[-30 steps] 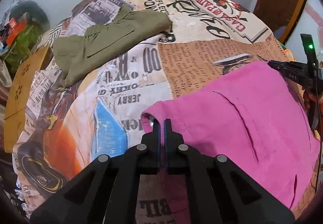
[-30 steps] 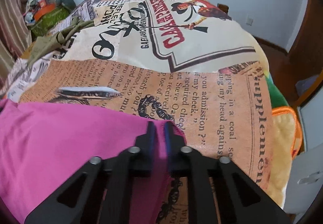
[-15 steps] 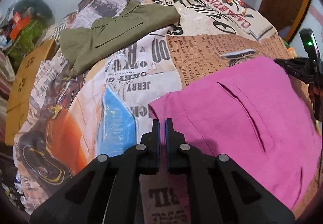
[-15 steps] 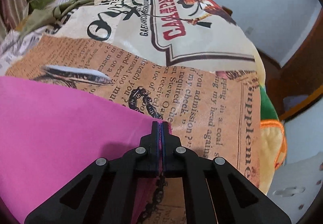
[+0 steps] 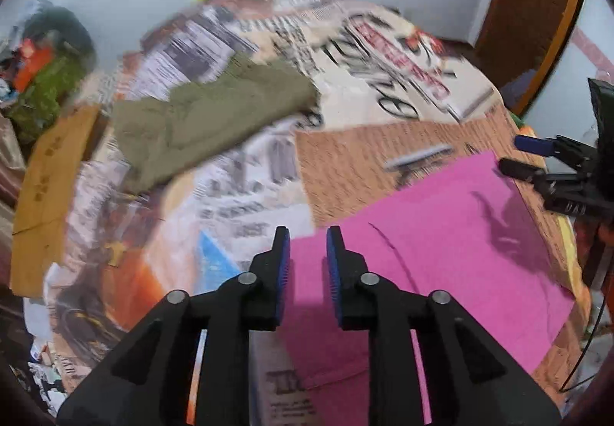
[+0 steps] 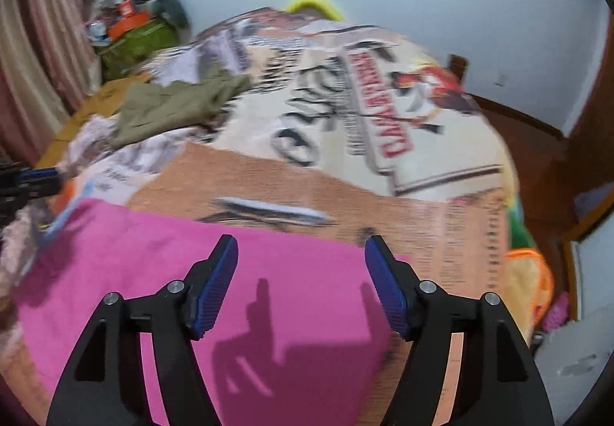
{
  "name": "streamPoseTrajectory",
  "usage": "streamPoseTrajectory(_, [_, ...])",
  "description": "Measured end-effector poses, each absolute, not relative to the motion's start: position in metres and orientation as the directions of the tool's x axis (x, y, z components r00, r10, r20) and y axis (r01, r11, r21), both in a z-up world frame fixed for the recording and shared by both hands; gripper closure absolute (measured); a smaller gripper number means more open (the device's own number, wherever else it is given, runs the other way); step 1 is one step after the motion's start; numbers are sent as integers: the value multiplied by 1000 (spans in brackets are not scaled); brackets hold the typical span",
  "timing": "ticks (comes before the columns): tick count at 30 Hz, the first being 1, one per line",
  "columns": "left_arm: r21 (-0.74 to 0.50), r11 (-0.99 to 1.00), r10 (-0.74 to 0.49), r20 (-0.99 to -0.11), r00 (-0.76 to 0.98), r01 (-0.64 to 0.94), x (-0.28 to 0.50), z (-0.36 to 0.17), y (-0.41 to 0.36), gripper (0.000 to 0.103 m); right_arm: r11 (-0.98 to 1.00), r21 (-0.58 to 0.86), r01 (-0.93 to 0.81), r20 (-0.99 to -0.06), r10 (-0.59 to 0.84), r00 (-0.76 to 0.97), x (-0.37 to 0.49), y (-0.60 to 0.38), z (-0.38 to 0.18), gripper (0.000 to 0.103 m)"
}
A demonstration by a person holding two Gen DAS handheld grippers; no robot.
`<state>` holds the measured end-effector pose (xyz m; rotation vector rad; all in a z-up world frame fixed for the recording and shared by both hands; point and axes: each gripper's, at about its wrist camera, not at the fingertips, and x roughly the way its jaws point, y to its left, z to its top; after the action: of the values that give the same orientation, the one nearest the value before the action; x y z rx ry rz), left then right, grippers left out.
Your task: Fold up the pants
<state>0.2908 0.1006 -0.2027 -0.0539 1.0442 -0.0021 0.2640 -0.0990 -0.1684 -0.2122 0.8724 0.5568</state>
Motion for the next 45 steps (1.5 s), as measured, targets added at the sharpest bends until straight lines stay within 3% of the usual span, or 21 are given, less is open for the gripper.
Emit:
streamPoseTrajectory(9, [-46,998,-56,-919,390,35,305,-254,80,82,760,111,-640,-883,371,287,260,-35,-227,37])
streamPoseTrajectory(18, [-2,999,-25,-903,428,54,286,-251,75,82,738,117,-665,-879,389,277,239,-47,-227,35])
streamPoseTrajectory(23, [-7,999,-20,-905,425,32,272,-246,80,69,746,63,-663,-881,354,313,216,-55,-223,35])
streamPoseTrajectory(31, [1,1000,0,-898,439,2,231,-238,85,51,785,93,-612,-879,354,320,184,-88,-215,35])
streamPoseTrajectory(45, [39,999,36,-895,445,-2,170,-227,86,45,847,115,-519,-889,321,326,135,-133,-210,36])
